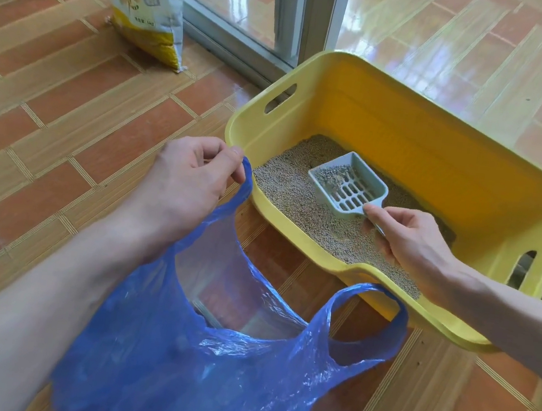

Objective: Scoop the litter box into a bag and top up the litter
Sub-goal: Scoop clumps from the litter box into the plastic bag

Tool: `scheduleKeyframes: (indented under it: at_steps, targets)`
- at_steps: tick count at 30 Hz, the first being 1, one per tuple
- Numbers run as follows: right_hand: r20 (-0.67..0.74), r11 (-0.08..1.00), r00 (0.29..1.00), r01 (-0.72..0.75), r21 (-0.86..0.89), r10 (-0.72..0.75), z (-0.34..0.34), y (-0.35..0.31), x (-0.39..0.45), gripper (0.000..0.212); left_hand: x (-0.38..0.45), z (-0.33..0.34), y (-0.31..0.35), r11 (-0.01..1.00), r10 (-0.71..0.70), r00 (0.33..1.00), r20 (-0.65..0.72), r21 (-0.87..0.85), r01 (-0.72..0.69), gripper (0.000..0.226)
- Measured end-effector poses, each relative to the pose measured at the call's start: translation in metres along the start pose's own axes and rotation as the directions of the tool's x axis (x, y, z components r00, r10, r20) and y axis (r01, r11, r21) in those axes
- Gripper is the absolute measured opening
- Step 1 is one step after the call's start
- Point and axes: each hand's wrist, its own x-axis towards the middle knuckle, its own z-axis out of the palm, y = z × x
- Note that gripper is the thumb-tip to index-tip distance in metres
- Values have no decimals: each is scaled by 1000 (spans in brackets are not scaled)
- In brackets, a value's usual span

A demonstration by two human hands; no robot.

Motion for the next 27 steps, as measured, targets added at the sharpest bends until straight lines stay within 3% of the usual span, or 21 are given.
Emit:
scheduleKeyframes:
  at_steps: [18,27]
  targets:
    - [16,999,999,29,-14,-29,1,-8,-9,45,-5,-3,1,1000,8,1000,5,-2,-8,37]
    - [196,989,975,125,-75,-108,4,-43,-46,45,-5,-9,-2,1000,-6,1000,-16,1,6,37]
